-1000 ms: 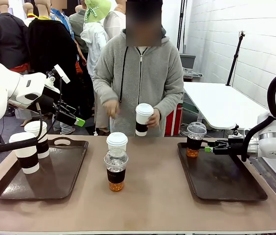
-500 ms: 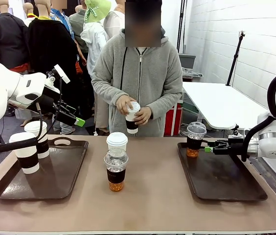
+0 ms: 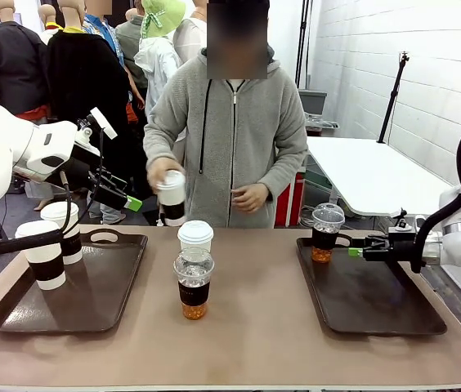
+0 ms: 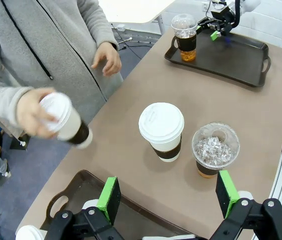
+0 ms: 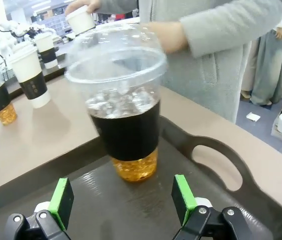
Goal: Distribute the coffee onto the tray.
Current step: Pick up another iced Americano from the middle of the table and place it on the right Handle tray.
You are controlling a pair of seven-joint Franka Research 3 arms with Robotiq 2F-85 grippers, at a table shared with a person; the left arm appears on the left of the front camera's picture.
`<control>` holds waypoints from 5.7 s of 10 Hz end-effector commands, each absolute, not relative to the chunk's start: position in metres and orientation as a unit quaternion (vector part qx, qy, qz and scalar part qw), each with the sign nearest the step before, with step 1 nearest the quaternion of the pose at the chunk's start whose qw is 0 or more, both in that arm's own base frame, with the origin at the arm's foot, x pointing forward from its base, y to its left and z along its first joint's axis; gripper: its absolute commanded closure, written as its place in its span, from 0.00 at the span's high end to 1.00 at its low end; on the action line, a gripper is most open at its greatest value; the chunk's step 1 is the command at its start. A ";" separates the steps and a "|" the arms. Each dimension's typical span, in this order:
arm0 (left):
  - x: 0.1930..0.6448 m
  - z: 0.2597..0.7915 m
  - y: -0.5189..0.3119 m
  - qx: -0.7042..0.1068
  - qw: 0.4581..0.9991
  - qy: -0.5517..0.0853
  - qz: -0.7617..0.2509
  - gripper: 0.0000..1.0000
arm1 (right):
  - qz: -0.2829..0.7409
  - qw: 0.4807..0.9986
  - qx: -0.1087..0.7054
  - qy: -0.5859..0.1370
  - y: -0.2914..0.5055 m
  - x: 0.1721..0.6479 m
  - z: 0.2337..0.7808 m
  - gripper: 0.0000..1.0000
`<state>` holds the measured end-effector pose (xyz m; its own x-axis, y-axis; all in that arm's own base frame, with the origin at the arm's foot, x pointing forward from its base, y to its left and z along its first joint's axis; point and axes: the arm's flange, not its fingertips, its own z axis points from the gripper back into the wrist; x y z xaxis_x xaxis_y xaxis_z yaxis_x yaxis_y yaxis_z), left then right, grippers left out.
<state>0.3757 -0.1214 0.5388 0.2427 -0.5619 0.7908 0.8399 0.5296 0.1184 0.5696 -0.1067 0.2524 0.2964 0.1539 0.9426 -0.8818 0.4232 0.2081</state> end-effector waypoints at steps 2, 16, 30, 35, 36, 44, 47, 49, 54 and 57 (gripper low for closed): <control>0.377 0.537 -0.120 -0.171 0.770 -0.413 -0.456 1.00 | 0.394 0.680 0.414 -0.459 -0.098 0.530 0.264 1.00; 0.377 0.537 -0.120 -0.171 0.770 -0.413 -0.456 1.00 | 0.504 0.612 0.411 -0.450 0.052 0.451 0.276 1.00; 0.377 0.537 -0.120 -0.171 0.770 -0.413 -0.456 1.00 | 0.498 0.607 0.424 -0.452 0.080 0.440 0.275 1.00; 0.377 0.537 -0.120 -0.171 0.770 -0.413 -0.456 1.00 | 0.489 0.602 0.437 -0.456 0.118 0.430 0.265 1.00; 0.377 0.537 -0.120 -0.171 0.770 -0.413 -0.456 1.00 | 0.490 0.594 0.448 -0.454 0.124 0.427 0.263 1.00; 0.377 0.537 -0.120 -0.171 0.770 -0.413 -0.456 1.00 | 0.507 0.570 0.458 -0.457 0.183 0.415 0.256 1.00; 0.377 0.537 -0.120 -0.171 0.770 -0.413 -0.456 1.00 | 0.515 0.570 0.462 -0.444 0.197 0.417 0.250 1.00; 0.377 0.537 -0.120 -0.171 0.770 -0.413 -0.456 1.00 | 0.513 0.571 0.463 -0.443 0.199 0.417 0.251 1.00; 0.377 0.537 -0.120 -0.171 0.770 -0.413 -0.456 1.00 | 0.502 0.572 0.468 -0.450 0.208 0.419 0.247 1.00; 0.377 0.537 -0.120 -0.171 0.770 -0.413 -0.456 1.00 | 0.501 0.573 0.470 -0.447 0.208 0.418 0.247 1.00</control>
